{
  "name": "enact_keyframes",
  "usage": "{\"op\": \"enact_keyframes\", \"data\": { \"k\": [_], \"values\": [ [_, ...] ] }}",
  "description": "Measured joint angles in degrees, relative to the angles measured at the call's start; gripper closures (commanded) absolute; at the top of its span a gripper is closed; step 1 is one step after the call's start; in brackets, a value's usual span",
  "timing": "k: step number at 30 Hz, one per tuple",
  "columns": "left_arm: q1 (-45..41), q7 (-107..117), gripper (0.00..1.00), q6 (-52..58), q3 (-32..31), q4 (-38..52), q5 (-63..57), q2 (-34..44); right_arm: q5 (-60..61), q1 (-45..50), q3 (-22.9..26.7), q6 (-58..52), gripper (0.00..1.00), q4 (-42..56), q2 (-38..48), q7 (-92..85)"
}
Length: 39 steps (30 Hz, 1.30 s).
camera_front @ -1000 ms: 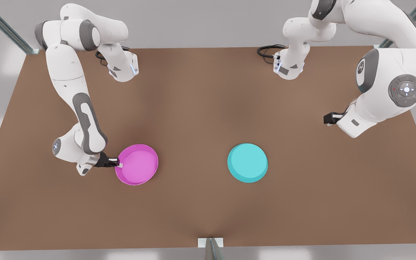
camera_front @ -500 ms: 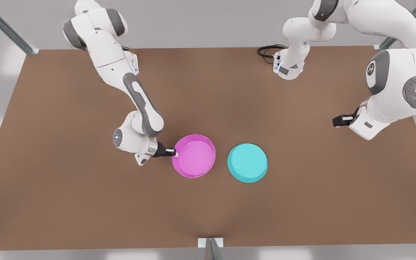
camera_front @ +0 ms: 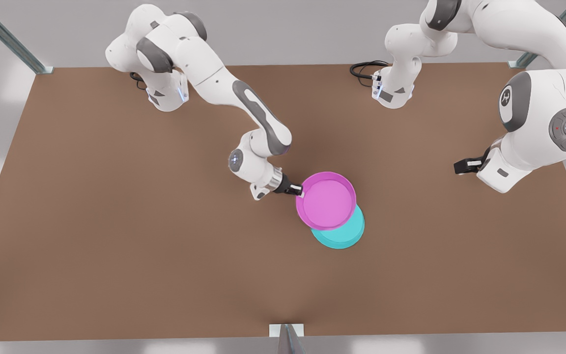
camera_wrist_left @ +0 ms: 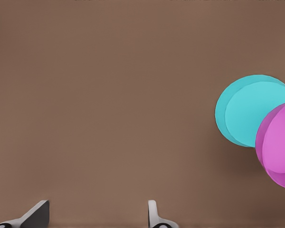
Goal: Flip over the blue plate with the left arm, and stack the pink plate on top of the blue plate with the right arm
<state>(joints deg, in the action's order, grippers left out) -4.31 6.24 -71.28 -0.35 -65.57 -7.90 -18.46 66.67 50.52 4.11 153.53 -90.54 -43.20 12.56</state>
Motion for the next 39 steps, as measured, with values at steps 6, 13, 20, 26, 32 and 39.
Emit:
{"op": "enact_keyframes", "data": {
  "k": [6, 13, 20, 26, 32, 39],
  "values": [
    [0.1, 0.0, 0.0, 0.0, 0.0, 0.0, 0.0, 0.0, -0.5, 1.7, 0.2, 4.0, 0.79, 8.4, -5.0, 7.0],
    [-0.1, 0.1, 0.0, 0.2, 0.1, -0.1, -0.1, 0.2, -0.8, 3.7, 1.7, 4.9, 0.79, 11.8, -7.7, 10.3],
    [-0.2, 0.2, 0.0, 0.6, 0.1, -0.1, -0.1, 0.4, -1.9, 3.7, 2.2, 4.7, 0.06, 11.1, -6.9, 10.0],
    [-0.4, 0.4, 0.0, 0.7, 0.1, -0.1, -0.1, 0.4, -4.5, -0.7, 4.2, 1.7, 0.0, -6.7, 12.1, 1.1],
    [-0.6, 0.1, 0.0, 0.6, -0.9, 0.3, 1.1, 0.7, -40.4, -29.2, 3.6, -36.3, 0.0, -15.2, 34.2, -13.3],
    [-0.7, -0.3, 0.0, 0.6, -1.8, 0.4, 2.3, 1.1, -65.2, -52.7, 1.6, -66.2, 0.0, 0.6, 40.8, -18.0]
  ]
}}
